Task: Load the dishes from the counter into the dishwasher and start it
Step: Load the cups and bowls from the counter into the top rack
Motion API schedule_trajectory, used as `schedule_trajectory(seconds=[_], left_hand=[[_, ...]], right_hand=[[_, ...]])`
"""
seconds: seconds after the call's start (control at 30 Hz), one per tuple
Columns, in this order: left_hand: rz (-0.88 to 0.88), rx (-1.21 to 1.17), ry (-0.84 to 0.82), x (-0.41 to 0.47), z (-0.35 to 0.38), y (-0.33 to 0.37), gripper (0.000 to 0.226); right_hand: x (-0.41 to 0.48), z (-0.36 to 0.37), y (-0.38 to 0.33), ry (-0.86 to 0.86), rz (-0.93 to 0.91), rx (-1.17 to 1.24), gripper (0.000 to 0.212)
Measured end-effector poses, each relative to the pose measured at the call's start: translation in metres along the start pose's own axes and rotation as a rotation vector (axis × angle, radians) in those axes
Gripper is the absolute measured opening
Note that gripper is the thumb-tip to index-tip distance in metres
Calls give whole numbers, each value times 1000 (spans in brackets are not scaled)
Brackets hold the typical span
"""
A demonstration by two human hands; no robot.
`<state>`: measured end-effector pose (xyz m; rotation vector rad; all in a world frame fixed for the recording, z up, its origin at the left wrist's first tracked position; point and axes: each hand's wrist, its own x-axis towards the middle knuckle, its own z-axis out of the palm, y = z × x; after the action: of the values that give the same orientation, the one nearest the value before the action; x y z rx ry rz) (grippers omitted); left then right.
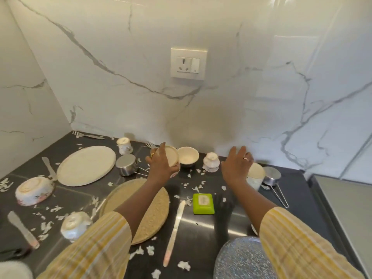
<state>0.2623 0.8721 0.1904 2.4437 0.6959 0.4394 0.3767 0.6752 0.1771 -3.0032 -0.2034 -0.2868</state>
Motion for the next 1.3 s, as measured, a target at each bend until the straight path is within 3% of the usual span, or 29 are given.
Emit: schedule_trajectory(seconds=[0.13,0.3,0.4,0.57,0.67,0.77,0.87,0.97,1.1,1.3], left_hand=[[-55,20,-64,-11,22,13,96],[-51,44,-53,-23,27,9,90],[-79,48,-53,-33,27,6,89],[-86,44,-66,-45,22,8,90],[-66,44,-58,-52,16,15,90],[-33,19,-45,-64,10,23,90],[19,-9,-25,-84,1,27,90],[52,-16,-19,-109,-10,25,91],[61,0,-19,-148,-29,15,92],[118,2,-31,-219,-49,1,91]], right_hand=[[11,0,36,-187,182,33,90],[17,5,55,-372,293,241,70],[15,10,60,-305,276,295,66],[4,11,64,-160,227,509,85],[-3,2,60,-115,186,665,86],[-17,-12,55,-222,303,1075,67],[-50,-25,50,-527,495,1642,32],[-87,-32,45,-701,562,1908,27],[-135,-41,40,-796,559,1940,34],[-213,-58,50,-752,518,1786,26]])
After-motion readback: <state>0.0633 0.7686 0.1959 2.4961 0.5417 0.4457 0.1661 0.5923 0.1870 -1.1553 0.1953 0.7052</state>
